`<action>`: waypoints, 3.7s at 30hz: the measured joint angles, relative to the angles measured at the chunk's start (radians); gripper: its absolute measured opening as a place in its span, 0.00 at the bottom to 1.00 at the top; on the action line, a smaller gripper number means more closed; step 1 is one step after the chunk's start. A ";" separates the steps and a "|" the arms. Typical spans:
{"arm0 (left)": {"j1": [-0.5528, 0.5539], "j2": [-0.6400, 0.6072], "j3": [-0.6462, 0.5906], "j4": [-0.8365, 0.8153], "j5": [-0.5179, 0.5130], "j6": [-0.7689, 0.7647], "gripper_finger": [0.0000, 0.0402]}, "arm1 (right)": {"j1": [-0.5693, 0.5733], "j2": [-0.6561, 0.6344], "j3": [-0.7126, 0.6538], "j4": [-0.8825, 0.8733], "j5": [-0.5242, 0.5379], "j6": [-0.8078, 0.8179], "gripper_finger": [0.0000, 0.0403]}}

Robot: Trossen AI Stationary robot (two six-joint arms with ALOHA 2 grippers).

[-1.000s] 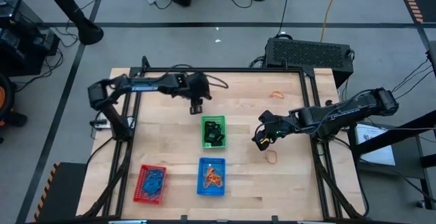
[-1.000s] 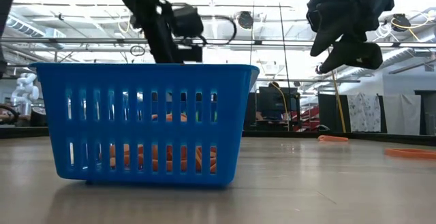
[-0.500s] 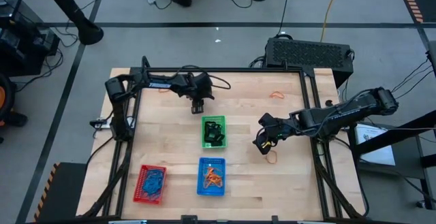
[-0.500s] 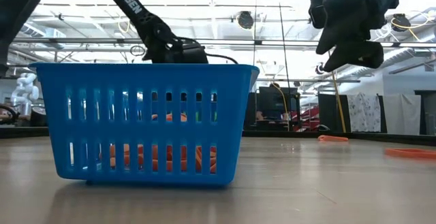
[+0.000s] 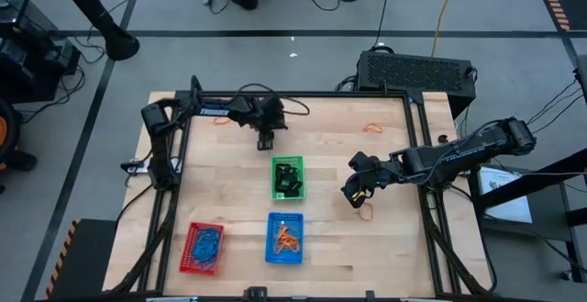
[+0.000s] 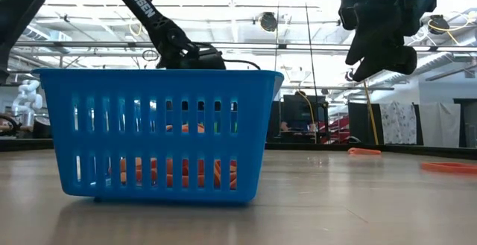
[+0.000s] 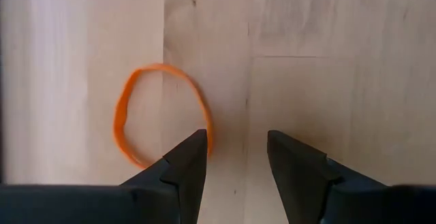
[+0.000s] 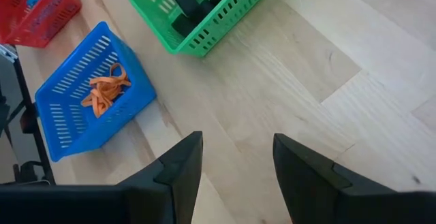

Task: Sort rubber bands into baskets
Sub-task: Put the orange rubberband into the blue bin

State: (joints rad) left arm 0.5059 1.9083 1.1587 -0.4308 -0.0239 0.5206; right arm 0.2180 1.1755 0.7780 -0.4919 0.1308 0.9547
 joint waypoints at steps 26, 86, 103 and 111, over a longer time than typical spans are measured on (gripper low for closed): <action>0.091 0.046 0.085 -0.141 0.182 -0.174 0.02 | 0.000 0.000 0.000 0.001 -0.005 0.006 0.42; -0.577 -0.111 0.230 -0.161 -0.067 -0.672 0.37 | 0.342 0.368 0.000 -0.089 0.030 0.433 0.42; -0.590 -0.238 0.176 -0.108 0.097 -0.700 0.37 | 0.340 0.322 -0.002 -0.147 0.023 0.496 0.00; -0.577 -0.325 -0.008 0.345 0.101 -0.777 0.37 | 0.309 0.159 -0.001 0.076 0.018 0.390 0.00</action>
State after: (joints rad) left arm -0.0713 1.5837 1.1503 -0.0856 0.0769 -0.2567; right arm 0.5268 1.3346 0.7769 -0.4154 0.1488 1.3447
